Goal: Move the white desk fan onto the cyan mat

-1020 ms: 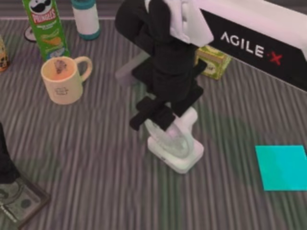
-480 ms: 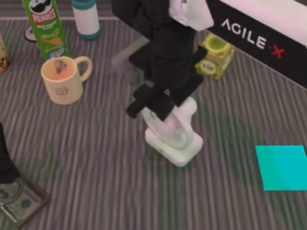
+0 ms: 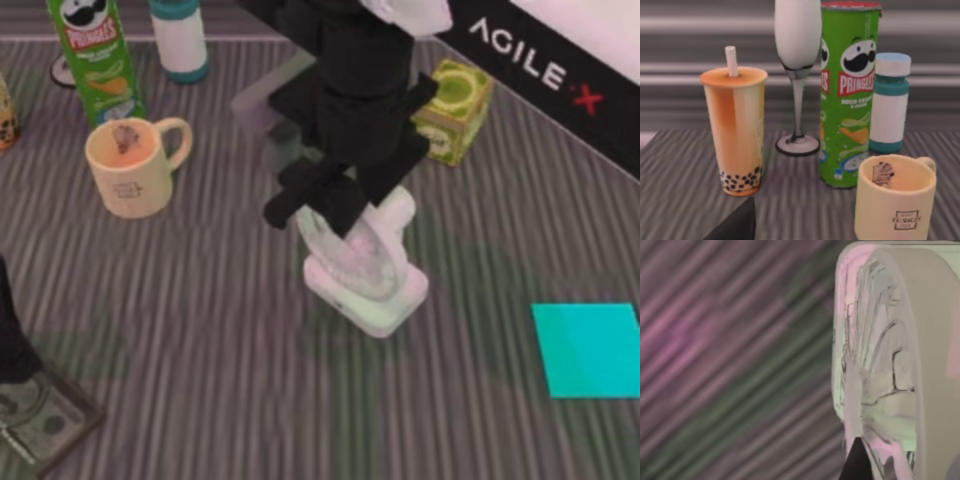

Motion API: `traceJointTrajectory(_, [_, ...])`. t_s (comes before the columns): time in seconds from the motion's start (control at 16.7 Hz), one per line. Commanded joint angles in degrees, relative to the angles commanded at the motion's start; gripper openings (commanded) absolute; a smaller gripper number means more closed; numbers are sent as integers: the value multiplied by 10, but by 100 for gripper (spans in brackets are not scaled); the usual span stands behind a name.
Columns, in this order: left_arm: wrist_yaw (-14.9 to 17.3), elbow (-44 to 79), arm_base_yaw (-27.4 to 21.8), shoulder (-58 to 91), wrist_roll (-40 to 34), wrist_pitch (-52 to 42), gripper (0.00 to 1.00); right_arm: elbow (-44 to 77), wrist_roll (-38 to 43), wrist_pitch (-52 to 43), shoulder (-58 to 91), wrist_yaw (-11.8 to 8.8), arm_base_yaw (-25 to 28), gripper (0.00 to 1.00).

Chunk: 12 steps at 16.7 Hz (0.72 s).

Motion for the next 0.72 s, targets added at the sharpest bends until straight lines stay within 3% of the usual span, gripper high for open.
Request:
traceJointTrajectory(0.18, [0,0,0,0,0,0,100,-18,-19,3,-11,0,-8,0])
traceJointTrajectory(0.36, [0,0,0,0,0,0,100,-80,-90,16,-50,-1,-38,0])
traceJointTrajectory(0.72, [0,0,0,0,0,0,100,-275,-354,76,-194,-4,-135,0])
